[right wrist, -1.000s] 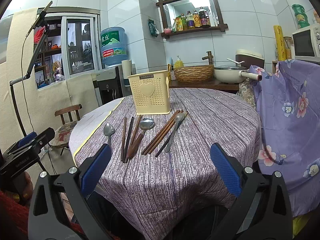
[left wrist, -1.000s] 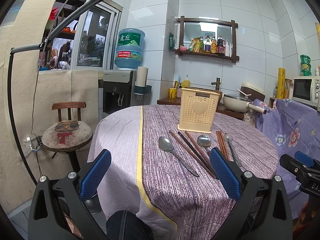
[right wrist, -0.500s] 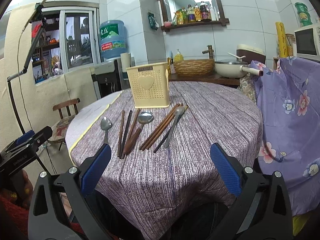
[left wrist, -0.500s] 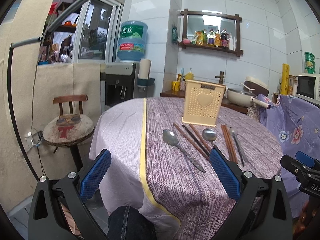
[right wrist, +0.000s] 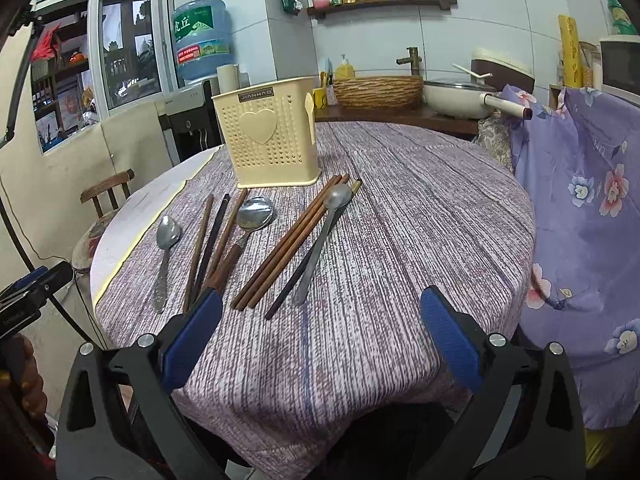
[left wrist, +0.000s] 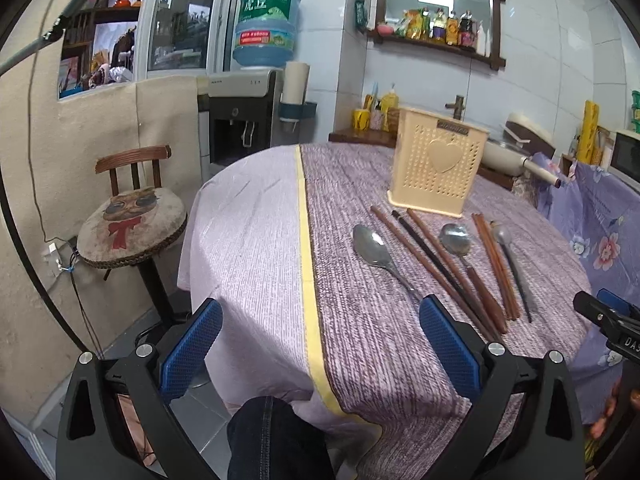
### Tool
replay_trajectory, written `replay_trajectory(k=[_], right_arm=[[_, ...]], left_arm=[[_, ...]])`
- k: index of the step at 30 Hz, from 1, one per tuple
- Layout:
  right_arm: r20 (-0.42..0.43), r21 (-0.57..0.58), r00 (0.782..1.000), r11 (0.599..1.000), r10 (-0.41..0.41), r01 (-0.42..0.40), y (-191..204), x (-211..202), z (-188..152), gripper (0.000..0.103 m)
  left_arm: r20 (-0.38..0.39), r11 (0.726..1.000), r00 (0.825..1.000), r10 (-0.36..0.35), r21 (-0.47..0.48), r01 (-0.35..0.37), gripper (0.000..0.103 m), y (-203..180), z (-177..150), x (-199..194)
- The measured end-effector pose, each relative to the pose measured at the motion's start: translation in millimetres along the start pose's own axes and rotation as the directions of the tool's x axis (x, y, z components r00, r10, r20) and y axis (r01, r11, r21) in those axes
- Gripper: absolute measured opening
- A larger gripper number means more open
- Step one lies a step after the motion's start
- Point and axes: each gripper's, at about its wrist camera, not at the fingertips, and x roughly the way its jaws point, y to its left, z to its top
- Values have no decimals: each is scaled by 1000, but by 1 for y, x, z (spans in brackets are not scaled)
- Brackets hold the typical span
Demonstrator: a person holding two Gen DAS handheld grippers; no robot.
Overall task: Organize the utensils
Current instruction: 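Move the right gripper onto the small silver spoon while the left gripper approaches the large spoon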
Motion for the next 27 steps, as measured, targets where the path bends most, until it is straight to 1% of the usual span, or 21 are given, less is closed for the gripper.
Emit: replay_trajectory(k=[1,3,7,10,11,14,17,20,22,25,27], right_arm=[[-16,2,1000,1000,5,-5,-2,6,4,98],[-29,10,999,1000,-13,14,-6,13,8,98],[-96,63,995,997,-28,35,-23,33,23,98],[-137,94,990,994,-43,56,-33,47,32,98],[-154,99,987,993,-43,58,-34,52,36,98],[-164,103,986,994,-25,43,-35,63,46,97],[-154,72,988,997,-31,43,-27,72,58,95],[-162,6,985,998,-56,58,-15,85,69,92],[-173,-26,983,998,-66,62,-10,94,74,86],[-200,-52,977,996,-76,67,-6,107,79,81],[-197,-57,978,997,-71,61,-5,110,82,79]], left_arm=[[-19,1000,1000,1,0,-1,98,0,2,5],[-51,1000,999,-13,5,14,98,-1,6,13],[-51,999,999,15,33,-13,98,-8,16,23],[-77,999,997,6,32,-3,98,-10,29,35],[-85,999,996,13,33,-10,98,-12,33,40],[-100,999,995,30,48,-26,98,-15,43,49],[-149,997,988,47,66,-37,98,-19,49,61],[-183,999,983,35,39,-28,96,-17,51,69],[-192,999,981,32,22,-28,95,-16,52,72],[-205,999,978,35,24,-31,93,-15,51,75],[-212,999,976,40,25,-35,92,-15,52,77]])
